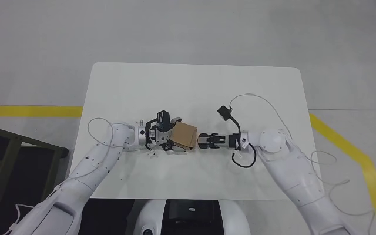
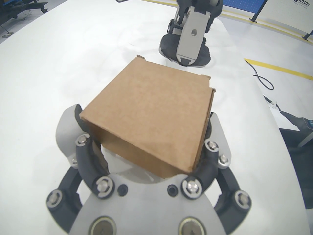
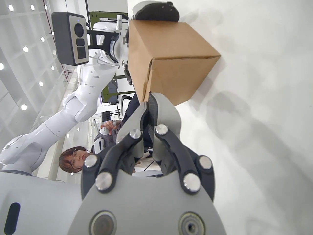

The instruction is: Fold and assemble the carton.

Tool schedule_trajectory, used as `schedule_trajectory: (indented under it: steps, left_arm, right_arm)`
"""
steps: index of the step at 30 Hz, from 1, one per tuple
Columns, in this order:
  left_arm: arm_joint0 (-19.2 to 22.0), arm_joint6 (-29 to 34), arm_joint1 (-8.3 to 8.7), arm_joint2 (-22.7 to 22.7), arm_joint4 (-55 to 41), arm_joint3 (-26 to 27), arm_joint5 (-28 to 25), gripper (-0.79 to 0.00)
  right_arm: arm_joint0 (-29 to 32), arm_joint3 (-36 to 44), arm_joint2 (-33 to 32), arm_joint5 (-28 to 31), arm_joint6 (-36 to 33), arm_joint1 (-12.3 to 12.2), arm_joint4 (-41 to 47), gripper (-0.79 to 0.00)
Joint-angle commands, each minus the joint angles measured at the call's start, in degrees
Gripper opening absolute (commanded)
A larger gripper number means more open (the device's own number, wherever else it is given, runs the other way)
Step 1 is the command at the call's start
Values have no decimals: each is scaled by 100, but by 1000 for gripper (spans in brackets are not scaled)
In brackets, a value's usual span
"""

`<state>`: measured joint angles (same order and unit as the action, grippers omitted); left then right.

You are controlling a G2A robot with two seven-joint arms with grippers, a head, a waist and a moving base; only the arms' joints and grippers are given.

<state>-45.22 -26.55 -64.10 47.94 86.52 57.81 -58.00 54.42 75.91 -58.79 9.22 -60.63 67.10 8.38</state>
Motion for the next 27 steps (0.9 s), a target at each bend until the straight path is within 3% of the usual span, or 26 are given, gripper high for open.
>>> schedule_trajectory:
  steps: [1,27]
  left_arm:
    - [0,0,0,2,1,0,0,0]
    - [17,18,10,-1,-16,38,0,0]
  right_arm:
    - [21,29,-10,-25,-8,-9,-9,-785]
    - [-356,-319,455,117,108,151,127,-785]
